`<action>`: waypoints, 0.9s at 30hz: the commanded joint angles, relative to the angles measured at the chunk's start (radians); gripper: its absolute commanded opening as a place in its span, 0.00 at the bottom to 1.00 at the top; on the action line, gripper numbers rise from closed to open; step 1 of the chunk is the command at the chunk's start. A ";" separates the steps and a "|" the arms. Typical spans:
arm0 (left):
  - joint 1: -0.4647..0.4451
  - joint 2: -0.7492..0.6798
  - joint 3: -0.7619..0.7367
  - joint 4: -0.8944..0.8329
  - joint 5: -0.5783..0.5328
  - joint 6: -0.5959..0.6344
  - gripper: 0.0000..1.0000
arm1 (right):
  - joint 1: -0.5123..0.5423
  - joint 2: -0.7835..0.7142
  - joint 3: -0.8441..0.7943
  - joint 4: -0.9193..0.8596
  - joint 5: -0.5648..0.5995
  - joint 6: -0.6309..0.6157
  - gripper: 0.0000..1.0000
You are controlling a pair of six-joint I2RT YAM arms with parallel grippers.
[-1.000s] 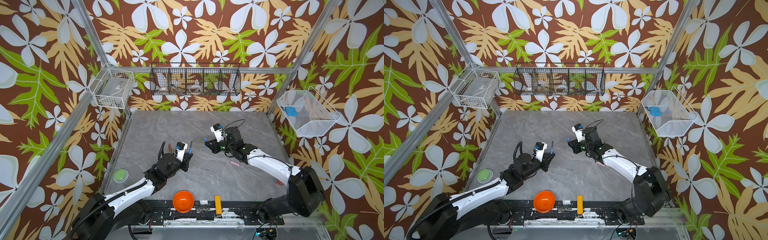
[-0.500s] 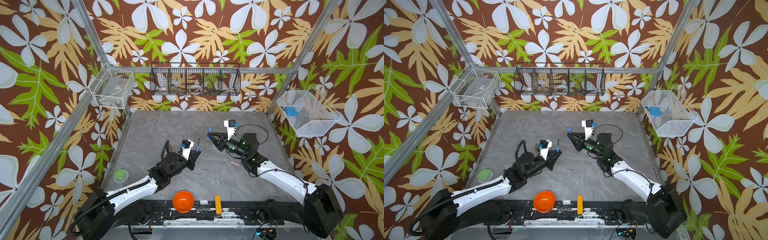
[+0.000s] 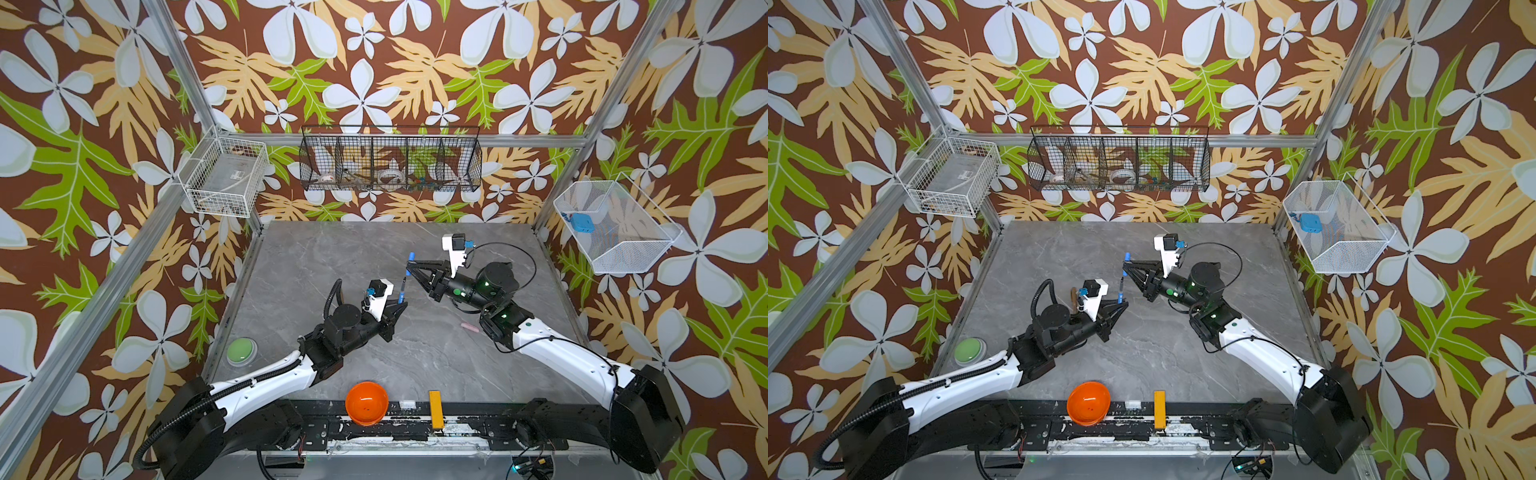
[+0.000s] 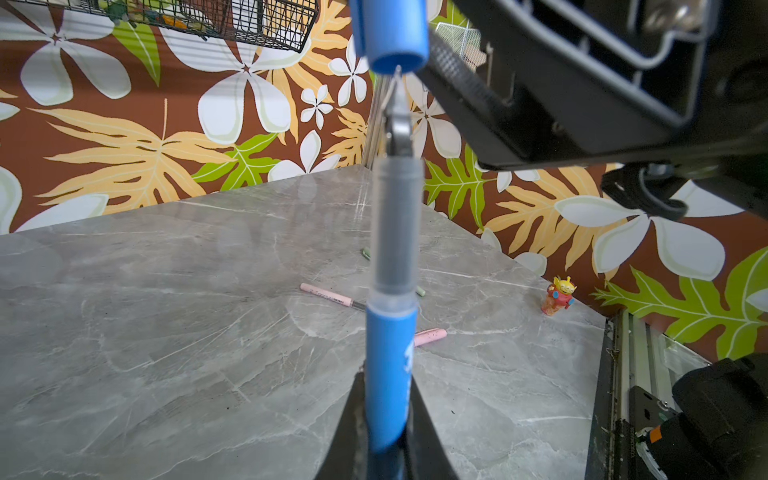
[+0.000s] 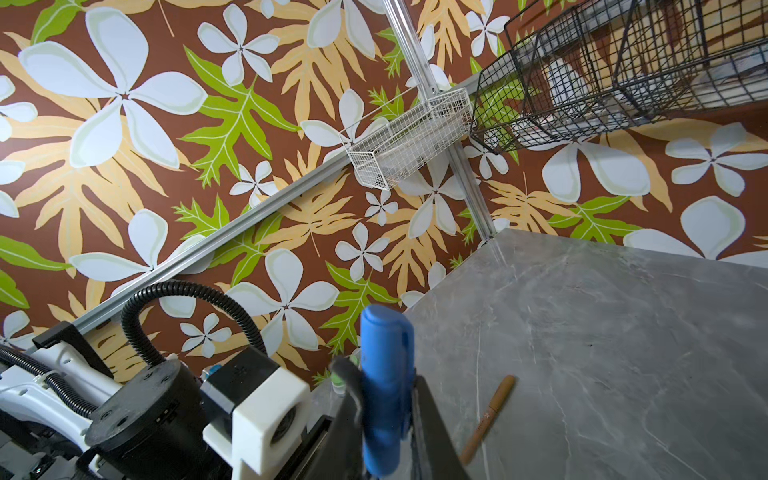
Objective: Insert the pens into the pen caps
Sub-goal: 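Position the blue cap above the pen tip with the right gripper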
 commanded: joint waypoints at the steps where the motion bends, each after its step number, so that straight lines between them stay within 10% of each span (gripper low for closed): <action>1: -0.017 0.005 0.010 0.018 -0.064 0.026 0.00 | 0.008 -0.004 0.018 -0.023 0.011 -0.044 0.18; 7: -0.084 0.008 -0.001 0.031 -0.252 0.078 0.00 | 0.057 -0.019 0.035 -0.100 0.120 -0.134 0.17; 27: -0.084 -0.004 -0.013 0.067 -0.198 0.040 0.00 | 0.069 -0.041 0.018 -0.070 0.112 -0.122 0.17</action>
